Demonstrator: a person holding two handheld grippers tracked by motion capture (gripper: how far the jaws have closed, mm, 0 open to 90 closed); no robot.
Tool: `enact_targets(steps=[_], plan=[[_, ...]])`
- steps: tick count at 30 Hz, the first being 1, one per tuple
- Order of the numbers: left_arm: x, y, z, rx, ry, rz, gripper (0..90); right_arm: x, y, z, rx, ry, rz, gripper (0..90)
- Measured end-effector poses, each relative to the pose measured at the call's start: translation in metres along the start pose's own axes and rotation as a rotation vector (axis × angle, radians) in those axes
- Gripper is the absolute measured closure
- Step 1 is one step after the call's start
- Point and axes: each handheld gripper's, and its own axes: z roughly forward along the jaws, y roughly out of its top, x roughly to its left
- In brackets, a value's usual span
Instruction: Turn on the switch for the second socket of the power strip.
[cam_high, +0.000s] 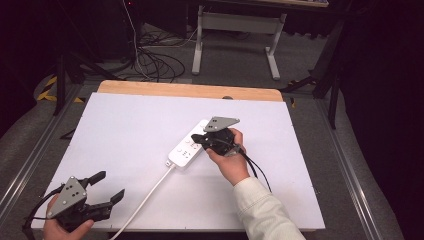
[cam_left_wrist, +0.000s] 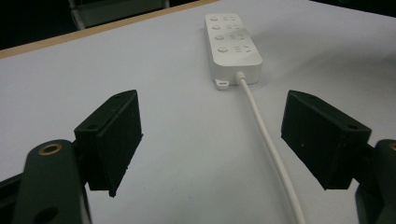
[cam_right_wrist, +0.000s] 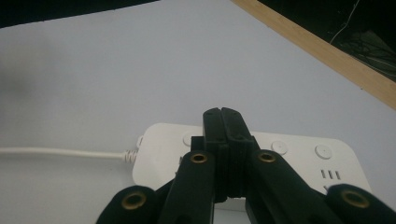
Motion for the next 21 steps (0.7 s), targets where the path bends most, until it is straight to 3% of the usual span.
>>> enact_targets(steps=[5,21], plan=[[0.000,0.000,0.000,0.002,-0.001,-0.002,20.9,-0.005,-0.005,0.014,-0.002,-0.017,0.014,90.0],[0.001,0.000,0.002,0.006,-0.002,0.004,20.8,-0.015,-0.017,0.043,-0.011,-0.011,0.069,90.0]])
